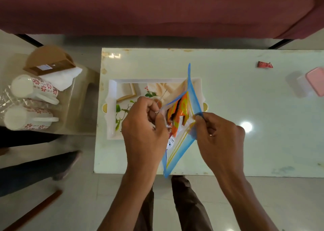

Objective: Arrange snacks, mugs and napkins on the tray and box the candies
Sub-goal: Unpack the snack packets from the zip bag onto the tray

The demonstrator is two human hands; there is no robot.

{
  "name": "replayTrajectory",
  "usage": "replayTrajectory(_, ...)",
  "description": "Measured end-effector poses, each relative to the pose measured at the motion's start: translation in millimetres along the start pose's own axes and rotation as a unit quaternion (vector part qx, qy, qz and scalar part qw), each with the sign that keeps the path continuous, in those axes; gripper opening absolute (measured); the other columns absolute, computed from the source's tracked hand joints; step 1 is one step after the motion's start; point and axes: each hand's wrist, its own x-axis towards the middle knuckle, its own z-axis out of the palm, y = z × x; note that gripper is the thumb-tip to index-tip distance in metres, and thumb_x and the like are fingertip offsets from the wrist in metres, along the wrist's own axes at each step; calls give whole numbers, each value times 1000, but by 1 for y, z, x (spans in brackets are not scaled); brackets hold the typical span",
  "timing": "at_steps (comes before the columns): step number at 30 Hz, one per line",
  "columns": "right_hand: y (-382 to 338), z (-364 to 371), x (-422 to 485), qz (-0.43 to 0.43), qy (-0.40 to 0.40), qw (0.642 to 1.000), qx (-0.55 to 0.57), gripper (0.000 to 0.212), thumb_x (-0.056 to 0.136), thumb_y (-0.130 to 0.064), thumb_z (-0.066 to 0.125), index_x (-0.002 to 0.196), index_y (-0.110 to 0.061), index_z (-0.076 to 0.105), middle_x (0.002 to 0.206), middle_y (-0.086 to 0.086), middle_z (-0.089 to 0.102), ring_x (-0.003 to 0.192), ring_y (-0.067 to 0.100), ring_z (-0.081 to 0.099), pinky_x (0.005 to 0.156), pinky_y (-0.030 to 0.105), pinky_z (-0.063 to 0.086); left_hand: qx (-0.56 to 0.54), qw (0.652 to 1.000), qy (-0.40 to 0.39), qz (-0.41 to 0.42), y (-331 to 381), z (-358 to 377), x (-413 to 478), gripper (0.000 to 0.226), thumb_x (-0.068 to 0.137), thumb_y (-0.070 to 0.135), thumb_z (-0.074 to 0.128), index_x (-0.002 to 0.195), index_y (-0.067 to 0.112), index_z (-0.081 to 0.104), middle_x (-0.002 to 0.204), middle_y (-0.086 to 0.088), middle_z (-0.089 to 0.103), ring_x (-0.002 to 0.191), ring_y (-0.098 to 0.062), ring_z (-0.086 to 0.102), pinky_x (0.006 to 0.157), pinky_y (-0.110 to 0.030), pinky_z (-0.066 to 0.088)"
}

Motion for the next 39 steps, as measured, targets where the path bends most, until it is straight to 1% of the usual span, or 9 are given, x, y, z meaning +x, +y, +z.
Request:
replayTrajectory(4, -6, -1, 3, -46, -25, 999, 2, 20, 96, -15, 60, 82, -18, 73, 59, -1, 67, 56, 20, 65, 52, 29, 46, 46, 995, -85, 32, -2, 2, 6, 24, 92, 22, 71, 114, 12, 68, 98, 2, 70, 77, -16, 68, 67, -32, 58)
replayTrajectory(10, -9, -11, 6, -57, -19, 997, -52, 17, 92, -12, 63, 80, -15, 74, 52, -4, 63, 56, 18, 61, 52, 18, 43, 29, 997, -59, 31, -13, -14, 25, 12, 92, 16, 68, 91, 11, 79, 80, 0, 79, 67, -15, 73, 65, -28, 57)
replayTrajectory(15, -7, -28, 3, -56, 23, 991, -119, 16, 88, -12, 64, 77, -15, 75, 51, 1, 65, 49, 24, 62, 56, 31, 42, 30, 999, -41, 7, -23, -43, 44, 13, 90, 16, 69, 96, 14, 81, 82, 3, 79, 68, -10, 72, 68, -32, 59)
replayTrajectory(22, -9, -38, 0, 39, 13, 997, -65, 14, 88, -19, 62, 84, -24, 75, 58, -15, 70, 64, -3, 68, 63, 17, 52, -26, 998, -37, -37, -32, -82, 51, 15, 91, 16, 71, 104, 18, 78, 82, 10, 75, 72, -10, 75, 66, -40, 64)
replayTrajectory(25, -25, -33, -9, -36, 67, 992, -103, 13, 87, -18, 69, 100, -17, 73, 81, -9, 72, 74, 5, 67, 65, 2, 45, -46, 998, -46, -11, -23, -92, 40, 17, 89, 18, 73, 103, 28, 76, 82, 21, 72, 69, 1, 74, 60, -24, 62)
replayTrajectory(28, -49, -27, -21, -144, 125, 975, -111, 16, 88, -19, 74, 103, -13, 72, 91, -4, 69, 75, 6, 62, 66, 7, 45, -63, 997, -44, 6, -17, -100, 29, 19, 90, 18, 73, 99, 34, 71, 80, 29, 66, 72, 11, 71, 53, -8, 53)
replayTrajectory(32, -79, -3, -21, -83, -7, 994, -76, 26, 87, -34, 70, 106, -18, 74, 86, -7, 73, 74, 2, 68, 72, 10, 52, -77, 996, -38, -1, -21, -106, 17, 11, 90, 19, 73, 99, 23, 77, 82, 26, 69, 74, 10, 71, 52, -6, 51)
replayTrajectory(36, -86, 34, -13, 45, -133, 984, -112, 35, 89, -42, 66, 111, -15, 65, 97, 1, 73, 82, 19, 71, 77, 39, 58, -101, 994, -28, -21, -31, -113, 6, 14, 89, 15, 73, 94, 28, 76, 80, 23, 72, 68, 8, 72, 51, -9, 53)
replayTrajectory(39, -83, 55, -9, 38, -193, 969, -148, 26, 93, -32, 62, 113, -18, 58, 91, 1, 69, 80, 23, 64, 67, 34, 51, -105, 994, -20, -36, -39, -117, 2, 10, 89, 21, 73, 92, 30, 74, 80, 26, 71, 70, 9, 72, 48, -9, 52)
